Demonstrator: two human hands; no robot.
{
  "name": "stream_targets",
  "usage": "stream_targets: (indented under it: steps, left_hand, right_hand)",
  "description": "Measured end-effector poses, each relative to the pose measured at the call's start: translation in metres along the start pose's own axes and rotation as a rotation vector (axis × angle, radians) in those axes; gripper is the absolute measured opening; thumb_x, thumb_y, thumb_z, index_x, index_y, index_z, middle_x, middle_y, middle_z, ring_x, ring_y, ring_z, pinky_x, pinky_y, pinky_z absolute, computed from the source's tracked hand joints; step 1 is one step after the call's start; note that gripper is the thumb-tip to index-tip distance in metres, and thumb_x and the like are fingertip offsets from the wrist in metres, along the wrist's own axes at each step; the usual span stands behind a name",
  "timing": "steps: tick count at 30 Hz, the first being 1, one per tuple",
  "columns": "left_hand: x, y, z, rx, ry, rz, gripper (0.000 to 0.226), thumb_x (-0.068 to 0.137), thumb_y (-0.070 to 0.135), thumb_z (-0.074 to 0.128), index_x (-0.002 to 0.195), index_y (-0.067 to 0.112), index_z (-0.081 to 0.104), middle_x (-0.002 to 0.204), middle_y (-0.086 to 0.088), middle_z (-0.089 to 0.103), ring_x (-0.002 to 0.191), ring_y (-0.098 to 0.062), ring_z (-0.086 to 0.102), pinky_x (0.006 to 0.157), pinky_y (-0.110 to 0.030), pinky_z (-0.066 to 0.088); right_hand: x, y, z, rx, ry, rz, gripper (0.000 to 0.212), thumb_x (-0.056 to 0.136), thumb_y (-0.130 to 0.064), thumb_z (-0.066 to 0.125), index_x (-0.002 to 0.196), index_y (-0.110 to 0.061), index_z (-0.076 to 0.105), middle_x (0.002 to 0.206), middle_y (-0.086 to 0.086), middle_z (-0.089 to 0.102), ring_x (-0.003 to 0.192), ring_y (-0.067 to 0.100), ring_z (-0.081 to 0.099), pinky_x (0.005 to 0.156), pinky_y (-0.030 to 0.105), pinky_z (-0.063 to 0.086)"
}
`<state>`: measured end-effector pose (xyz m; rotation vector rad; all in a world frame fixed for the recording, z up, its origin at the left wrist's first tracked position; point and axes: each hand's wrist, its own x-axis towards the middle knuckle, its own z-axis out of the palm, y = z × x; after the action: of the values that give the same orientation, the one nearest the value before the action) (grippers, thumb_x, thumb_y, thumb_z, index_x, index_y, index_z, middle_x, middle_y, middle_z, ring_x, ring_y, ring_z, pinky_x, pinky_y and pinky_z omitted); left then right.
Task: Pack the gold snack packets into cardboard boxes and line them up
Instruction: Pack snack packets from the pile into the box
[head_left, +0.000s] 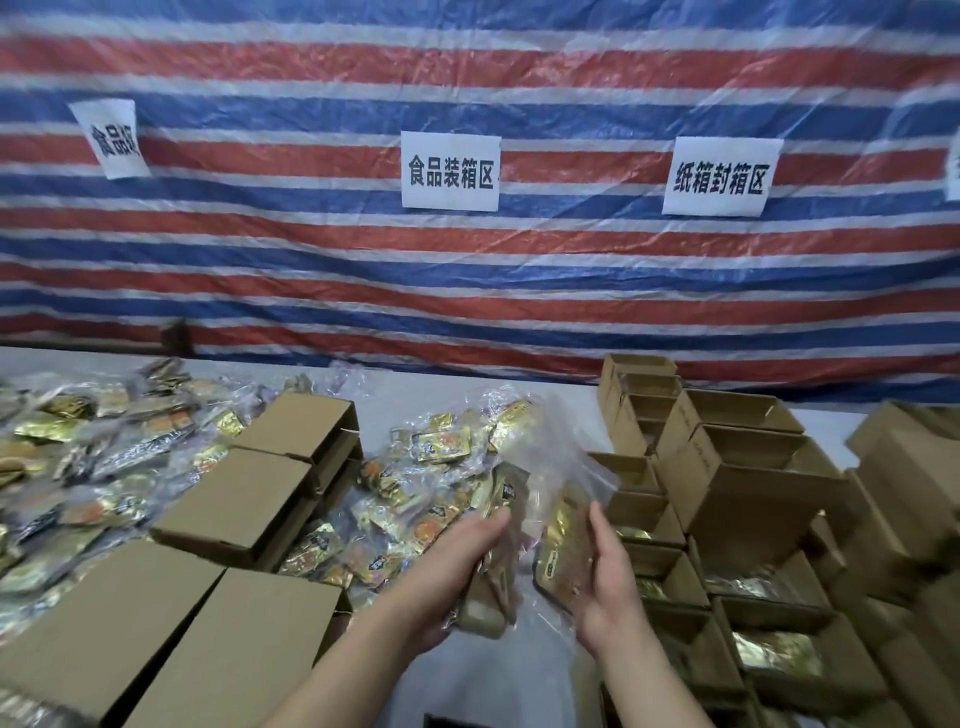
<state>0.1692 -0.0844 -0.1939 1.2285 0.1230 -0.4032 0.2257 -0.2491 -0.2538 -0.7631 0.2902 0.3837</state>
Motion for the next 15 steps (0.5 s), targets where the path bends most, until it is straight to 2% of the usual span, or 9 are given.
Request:
stream_targets:
  steps: [2,4,6,7,9,10,12,13,15]
  left_hand:
    - [-0.004,-0.003,0.009,-0.054,0.042,-0.030,0.050,0.094,0.040,0.055,0.120,-0.003,0.056,0.092,-0.015,0.064,0.072,-0.025,0.061,0.067,-0.035,0.052]
    - [-0.007,-0.010,0.018,0.021,0.094,-0.009,0.047,0.096,0.044,0.050,0.111,0.002,0.062,0.083,-0.008,0.067,0.068,-0.021,0.061,0.067,-0.033,0.051]
    - [-0.007,-0.017,0.025,0.233,0.189,0.045,0.044,0.097,0.052,0.045,0.107,0.014,0.065,0.088,-0.003,0.070,0.076,-0.018,0.066,0.075,-0.033,0.052]
    - [-0.007,-0.020,0.029,0.334,0.258,0.082,0.040,0.097,0.055,0.041,0.106,0.022,0.064,0.094,0.001,0.070,0.083,-0.011,0.067,0.077,-0.030,0.053]
    - [-0.004,-0.023,0.035,0.461,0.391,0.168,0.032,0.099,0.054,0.035,0.098,0.032,0.058,0.092,0.013,0.063,0.082,0.006,0.062,0.068,-0.017,0.050]
    - [-0.001,-0.025,0.038,0.530,0.432,0.215,0.030,0.101,0.050,0.033,0.096,0.031,0.056,0.092,0.013,0.060,0.085,0.002,0.060,0.070,-0.019,0.049]
    - [0.007,-0.031,0.044,0.644,0.483,0.296,0.034,0.104,0.039,0.032,0.099,0.020,0.059,0.101,0.004,0.061,0.100,-0.015,0.057,0.089,-0.033,0.046]
    - [0.009,-0.032,0.048,0.668,0.506,0.316,0.033,0.104,0.034,0.032,0.105,0.017,0.060,0.109,0.003,0.061,0.108,-0.019,0.054,0.098,-0.034,0.041]
    - [0.010,-0.034,0.055,0.667,0.540,0.318,0.034,0.104,0.031,0.032,0.123,0.019,0.057,0.117,0.009,0.051,0.121,-0.016,0.044,0.102,-0.026,0.029]
  right_hand:
    - [-0.008,0.000,-0.009,0.051,-0.026,-0.013,0.054,0.084,-0.042,0.063,0.125,-0.007,0.067,0.108,0.024,0.069,0.088,0.039,0.070,0.076,0.049,0.058]
    - [-0.016,-0.001,-0.009,0.087,-0.061,-0.028,0.049,0.081,-0.036,0.063,0.118,-0.004,0.070,0.106,0.024,0.068,0.089,0.039,0.069,0.080,0.051,0.056]
    - [-0.025,-0.003,-0.007,0.092,-0.102,-0.013,0.047,0.084,-0.032,0.057,0.115,0.001,0.070,0.111,0.026,0.066,0.094,0.040,0.068,0.088,0.053,0.055]
    - [-0.029,-0.003,-0.004,0.056,-0.120,0.006,0.048,0.087,-0.032,0.053,0.115,0.003,0.069,0.116,0.028,0.066,0.099,0.040,0.067,0.090,0.052,0.054]
    - [-0.038,-0.001,0.005,-0.080,-0.147,0.027,0.050,0.096,-0.034,0.044,0.122,0.002,0.067,0.124,0.027,0.064,0.110,0.038,0.065,0.095,0.049,0.052]
    - [-0.042,0.001,0.010,-0.155,-0.155,0.022,0.052,0.098,-0.037,0.041,0.124,0.001,0.065,0.125,0.025,0.064,0.115,0.036,0.064,0.094,0.046,0.052]
    - [-0.049,0.006,0.021,-0.251,-0.154,0.006,0.061,0.094,-0.051,0.043,0.124,-0.004,0.067,0.124,0.021,0.066,0.116,0.031,0.064,0.086,0.039,0.056]
    - [-0.052,0.007,0.024,-0.269,-0.152,0.007,0.065,0.089,-0.058,0.045,0.122,-0.007,0.069,0.124,0.019,0.067,0.116,0.029,0.065,0.082,0.036,0.057]
    - [-0.056,0.006,0.027,-0.282,-0.131,0.004,0.070,0.082,-0.065,0.050,0.122,-0.011,0.070,0.124,0.015,0.068,0.115,0.026,0.066,0.080,0.033,0.058]
